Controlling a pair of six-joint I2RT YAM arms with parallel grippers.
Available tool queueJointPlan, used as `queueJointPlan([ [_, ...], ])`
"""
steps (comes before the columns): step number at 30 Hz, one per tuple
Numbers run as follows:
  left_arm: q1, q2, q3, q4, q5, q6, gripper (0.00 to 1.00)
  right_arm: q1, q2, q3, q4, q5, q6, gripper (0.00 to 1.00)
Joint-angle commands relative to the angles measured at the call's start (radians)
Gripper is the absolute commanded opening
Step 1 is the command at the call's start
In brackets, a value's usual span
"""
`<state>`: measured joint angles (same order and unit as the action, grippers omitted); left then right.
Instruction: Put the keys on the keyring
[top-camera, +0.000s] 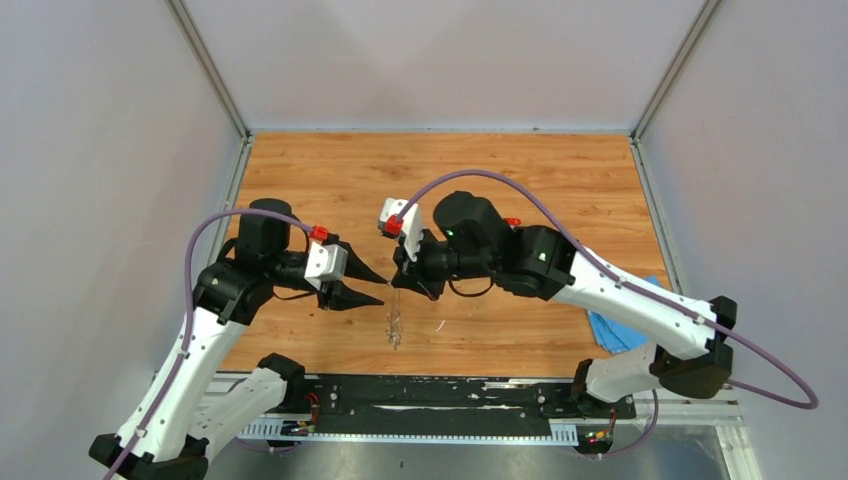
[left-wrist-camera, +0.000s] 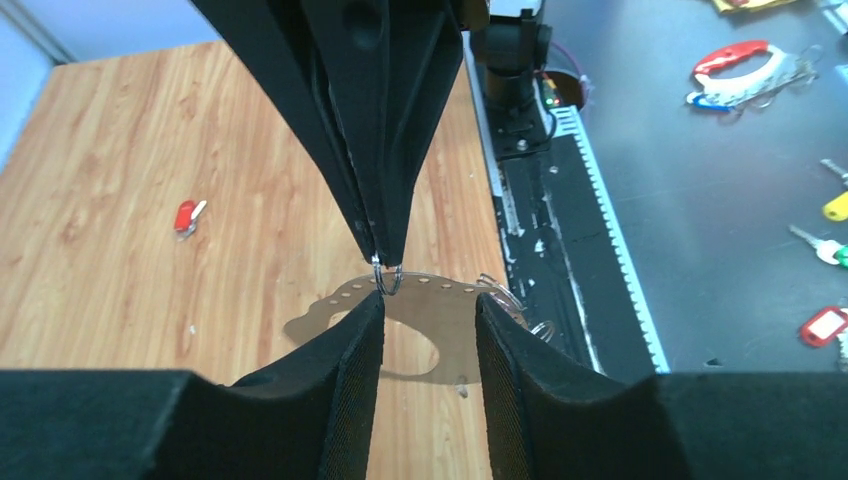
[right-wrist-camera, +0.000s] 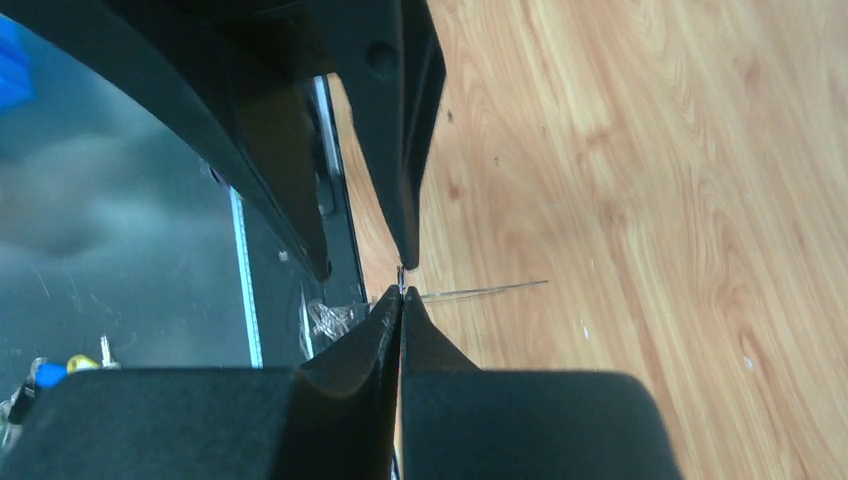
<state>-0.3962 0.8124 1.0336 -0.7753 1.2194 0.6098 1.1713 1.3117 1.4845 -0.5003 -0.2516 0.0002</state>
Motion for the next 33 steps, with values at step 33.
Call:
queueJointPlan([
  [33,-0.005,-0.043,-0.104,-0.007,0.039,0.126,0.43,0.047,0.167,0.290,-0.293,-0.084,-0.047,0.00],
])
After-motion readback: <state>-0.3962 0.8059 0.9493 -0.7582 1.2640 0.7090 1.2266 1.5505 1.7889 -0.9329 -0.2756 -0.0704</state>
